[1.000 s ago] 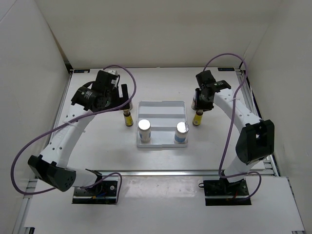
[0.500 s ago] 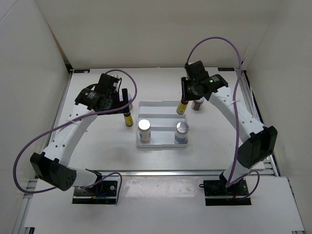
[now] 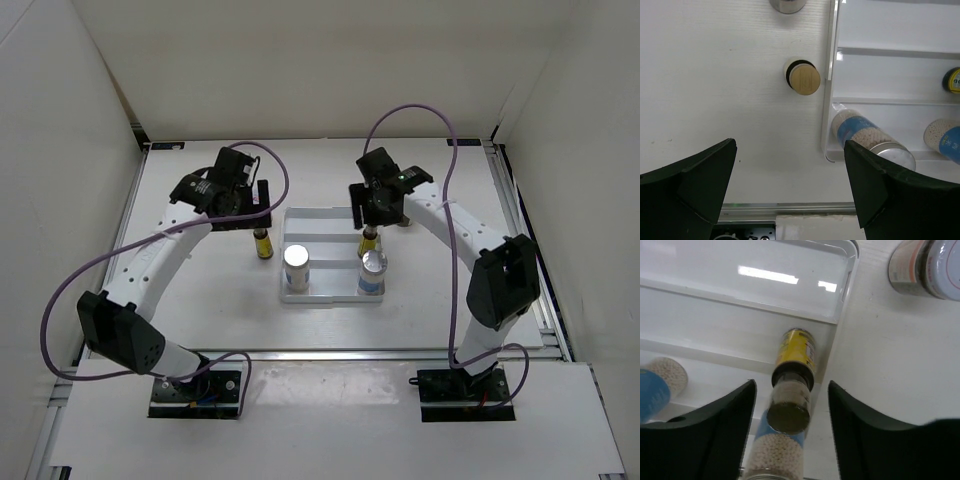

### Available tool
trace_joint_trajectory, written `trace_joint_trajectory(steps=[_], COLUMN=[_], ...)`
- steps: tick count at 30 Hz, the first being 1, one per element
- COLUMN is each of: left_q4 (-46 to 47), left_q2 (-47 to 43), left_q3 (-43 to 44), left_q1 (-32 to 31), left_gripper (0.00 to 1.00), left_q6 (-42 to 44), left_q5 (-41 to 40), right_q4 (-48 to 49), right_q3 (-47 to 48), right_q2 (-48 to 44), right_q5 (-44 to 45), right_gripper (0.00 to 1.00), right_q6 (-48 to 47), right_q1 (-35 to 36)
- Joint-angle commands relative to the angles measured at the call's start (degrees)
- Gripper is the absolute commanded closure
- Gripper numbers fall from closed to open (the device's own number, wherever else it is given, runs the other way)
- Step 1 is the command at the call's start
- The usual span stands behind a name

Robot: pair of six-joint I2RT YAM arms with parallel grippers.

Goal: Organize the condiment bottles

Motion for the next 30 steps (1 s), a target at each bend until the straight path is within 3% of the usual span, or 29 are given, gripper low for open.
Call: trace_joint_trajectory(steps=[1, 3, 10, 14, 15, 17, 18, 24, 30], left_q4=[3.3, 4.5, 7.7, 8.8, 8.8, 8.8, 8.8, 8.8, 5.9], left_q2=[0.9, 1.8, 6.6, 9.7, 11.1, 12.3, 12.9, 11.9, 8.1], left_q3=[0.7, 0.2, -1.0, -1.0, -1.0, -1.0, -1.0, 0.8, 10.0], left_q1=[0.2, 0.2, 0.2, 0.2, 0.2, 0.2, 0.2, -2.0, -5.1], left_gripper=[0.0, 0.0, 0.02, 0.13, 0.23, 0.34, 0.45, 0.77, 0.84], left_q6=[0.4, 0.4, 0.4, -0.2, -0.2, -0.2, -0.2, -0.2, 2.4], left_q5=[-0.7, -0.2, 0.3, 1.0, 1.0, 1.6, 1.6, -0.5, -3.0], right_q4=[3.2, 3.2, 2.7, 2.2, 2.2, 2.2, 2.2, 1.7, 1.7], right_q3=[0.5, 0.5, 1.9, 2.4, 2.4, 2.4, 2.4, 1.2, 0.2], right_q2=[-1.8, -3.8, -9.1, -11.5, -12.1, -12.7, -12.7, -14.0, -14.6], right_q5=[3.8, 5.0, 7.4, 8.5, 9.0, 9.5, 10.0, 11.2, 12.3], right_gripper=[0.14, 0.0, 0.0, 0.0, 0.0, 0.0, 0.0, 0.0, 0.0], right_q6=[0.2, 0.2, 0.2, 0.2, 0.2, -0.3, -0.3, -0.3, -0.3], right_q1=[1.1, 1.1, 1.6, 1.6, 1.6, 1.6, 1.6, 0.6, 0.0])
